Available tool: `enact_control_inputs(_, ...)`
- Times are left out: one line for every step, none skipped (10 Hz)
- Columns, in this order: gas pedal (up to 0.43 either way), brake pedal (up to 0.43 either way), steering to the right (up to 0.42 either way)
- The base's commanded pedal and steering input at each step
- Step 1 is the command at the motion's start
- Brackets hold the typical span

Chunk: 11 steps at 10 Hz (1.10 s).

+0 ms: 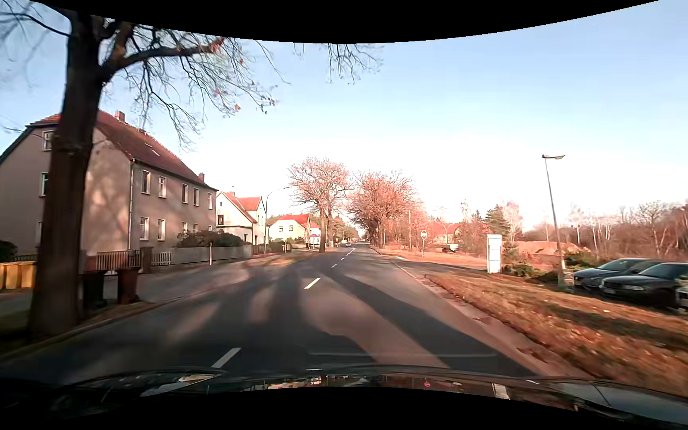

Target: Follow the waypoints while adhering to traffic rules and regulations

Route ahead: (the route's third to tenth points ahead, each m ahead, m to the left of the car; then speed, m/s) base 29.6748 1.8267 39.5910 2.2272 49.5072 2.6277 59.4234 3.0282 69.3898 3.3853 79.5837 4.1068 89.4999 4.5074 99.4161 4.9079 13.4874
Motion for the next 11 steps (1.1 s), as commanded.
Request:
enact_control_inputs(0.13, 0.0, -0.001)
enact_control_inputs(0.13, 0.0, -0.001)
enact_control_inputs(0.13, 0.0, -0.001)
enact_control_inputs(0.13, 0.0, -0.001)
enact_control_inputs(0.13, 0.0, -0.001)
enact_control_inputs(0.13, 0.0, -0.001)
enact_control_inputs(0.13, 0.0, -0.001)
enact_control_inputs(0.13, 0.0, -0.001)
enact_control_inputs(0.13, 0.0, -0.001)
enact_control_inputs(0.13, 0.0, -0.001)
enact_control_inputs(0.13, 0.0, -0.001)
